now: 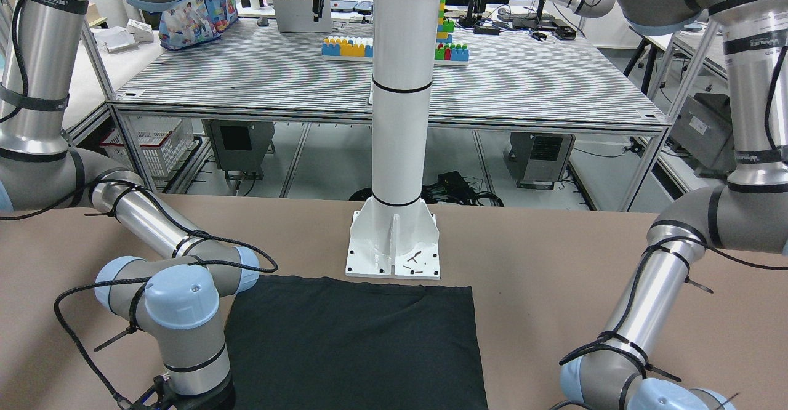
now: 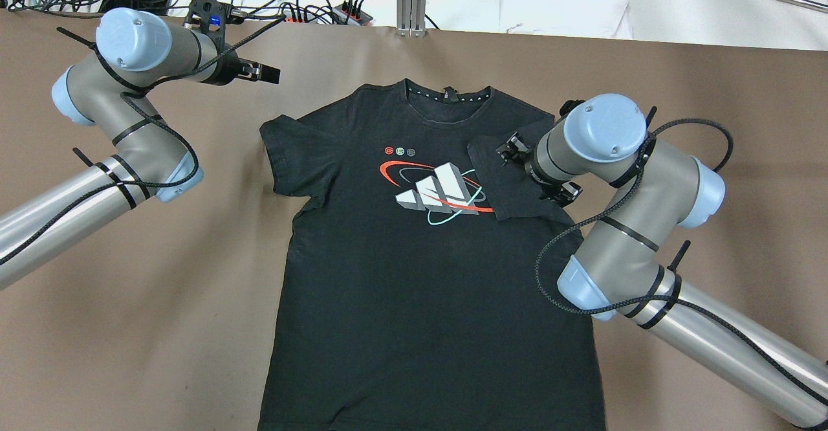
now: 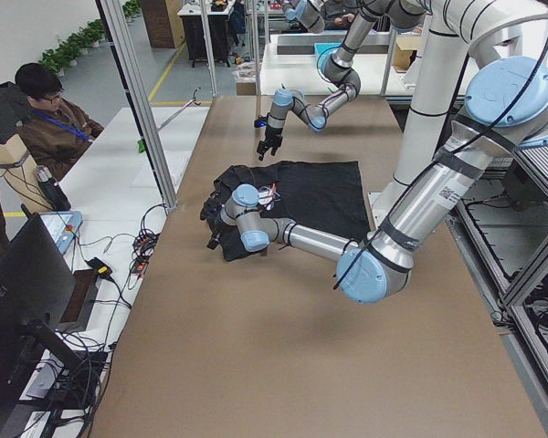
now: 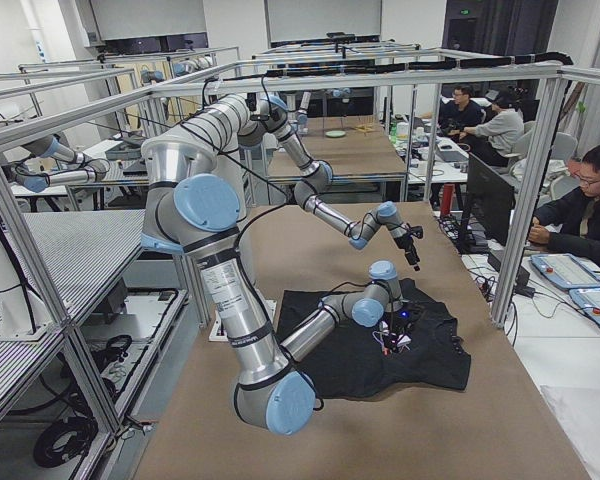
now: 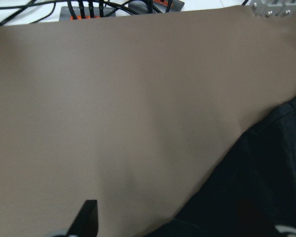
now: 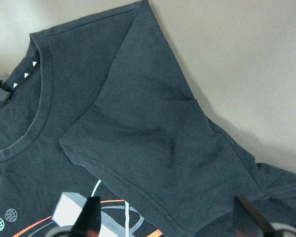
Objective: Fold clothes
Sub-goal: 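Release the sleeve and raise the right gripper while the left gripper approaches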
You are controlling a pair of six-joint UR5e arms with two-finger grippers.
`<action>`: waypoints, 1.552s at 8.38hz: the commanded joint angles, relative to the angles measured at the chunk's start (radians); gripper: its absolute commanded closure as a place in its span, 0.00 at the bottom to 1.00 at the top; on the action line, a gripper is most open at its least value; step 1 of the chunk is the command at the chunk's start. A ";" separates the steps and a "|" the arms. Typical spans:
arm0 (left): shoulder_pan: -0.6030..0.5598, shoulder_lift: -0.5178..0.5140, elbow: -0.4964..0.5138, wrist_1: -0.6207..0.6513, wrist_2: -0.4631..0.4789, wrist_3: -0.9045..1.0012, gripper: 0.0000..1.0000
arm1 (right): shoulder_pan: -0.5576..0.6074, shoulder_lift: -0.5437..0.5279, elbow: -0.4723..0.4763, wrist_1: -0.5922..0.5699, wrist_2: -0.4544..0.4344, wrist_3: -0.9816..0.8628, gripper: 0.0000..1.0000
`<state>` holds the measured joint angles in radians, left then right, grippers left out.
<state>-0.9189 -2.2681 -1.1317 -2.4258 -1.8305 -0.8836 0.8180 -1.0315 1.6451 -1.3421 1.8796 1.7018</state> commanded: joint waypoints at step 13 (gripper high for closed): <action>0.094 0.022 0.059 0.011 0.022 0.037 0.50 | 0.029 -0.001 -0.001 0.004 0.009 -0.105 0.06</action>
<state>-0.8343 -2.2418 -1.0727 -2.4156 -1.8091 -0.8444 0.8429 -1.0321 1.6394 -1.3385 1.8773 1.6326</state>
